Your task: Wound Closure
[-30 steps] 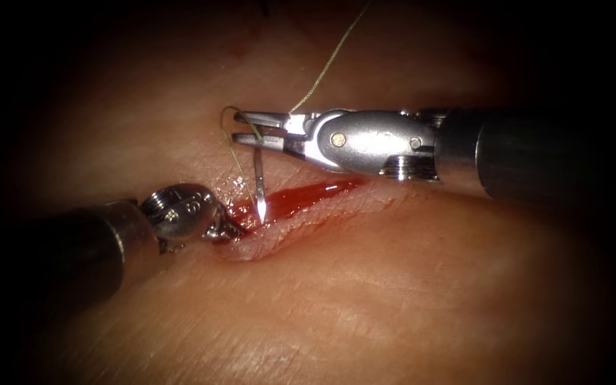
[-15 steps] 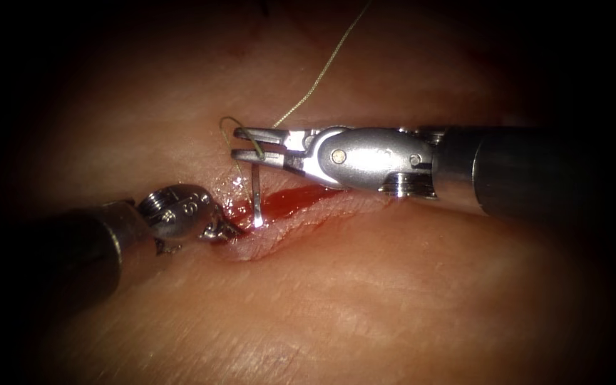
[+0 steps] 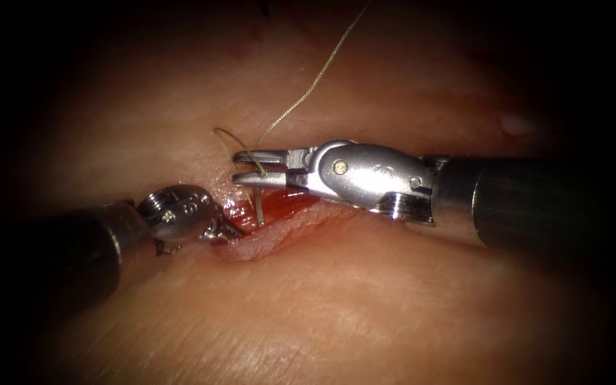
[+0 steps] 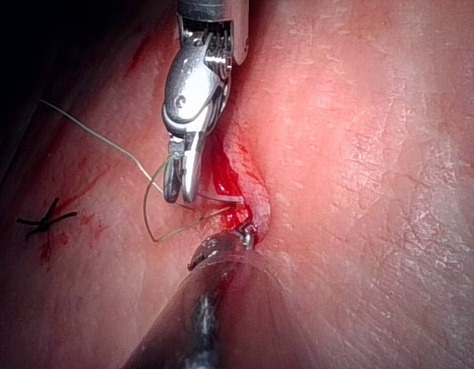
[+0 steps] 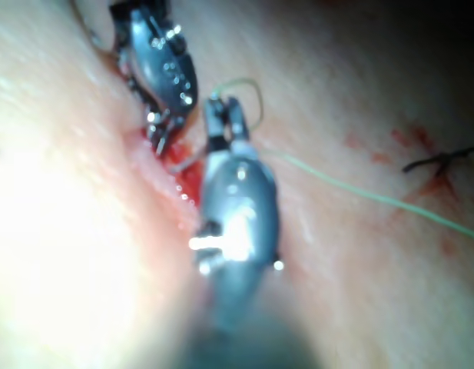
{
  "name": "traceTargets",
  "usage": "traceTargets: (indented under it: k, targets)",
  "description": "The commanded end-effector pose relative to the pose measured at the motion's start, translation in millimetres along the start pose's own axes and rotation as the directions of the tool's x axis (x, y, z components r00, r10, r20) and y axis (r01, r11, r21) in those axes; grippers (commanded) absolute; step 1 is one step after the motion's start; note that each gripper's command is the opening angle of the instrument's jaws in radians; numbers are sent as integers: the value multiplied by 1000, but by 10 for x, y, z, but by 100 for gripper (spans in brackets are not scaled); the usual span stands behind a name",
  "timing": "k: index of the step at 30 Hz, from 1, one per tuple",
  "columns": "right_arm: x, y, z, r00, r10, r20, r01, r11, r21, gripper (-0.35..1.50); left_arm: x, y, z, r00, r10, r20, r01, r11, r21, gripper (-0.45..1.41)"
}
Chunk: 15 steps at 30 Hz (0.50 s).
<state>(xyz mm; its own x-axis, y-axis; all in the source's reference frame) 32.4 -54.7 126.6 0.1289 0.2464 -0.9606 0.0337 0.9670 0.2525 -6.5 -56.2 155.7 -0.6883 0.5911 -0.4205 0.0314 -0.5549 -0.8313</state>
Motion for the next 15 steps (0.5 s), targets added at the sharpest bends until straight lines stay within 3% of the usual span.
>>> traceTargets:
  k: [1,9,12,15]
  targets:
    - [-1,4,8,1000,24,1,-24,1000,-1,-35,1,-7,4,1000,1,0,-1,1000,0,7]
    - [-1,8,7,988,156,23,-155,988,-25,-35,1,-6,4,1000,1,0,-1,1000,0,9]
    - [-1,13,6,963,267,34,-266,963,-40,-35,6,-2,0,1000,-4,-2,4,1000,1,15]
    - [-1,17,8,947,320,43,-317,947,-53,-35,16,7,-16,1000,-16,-14,16,999,31,10]
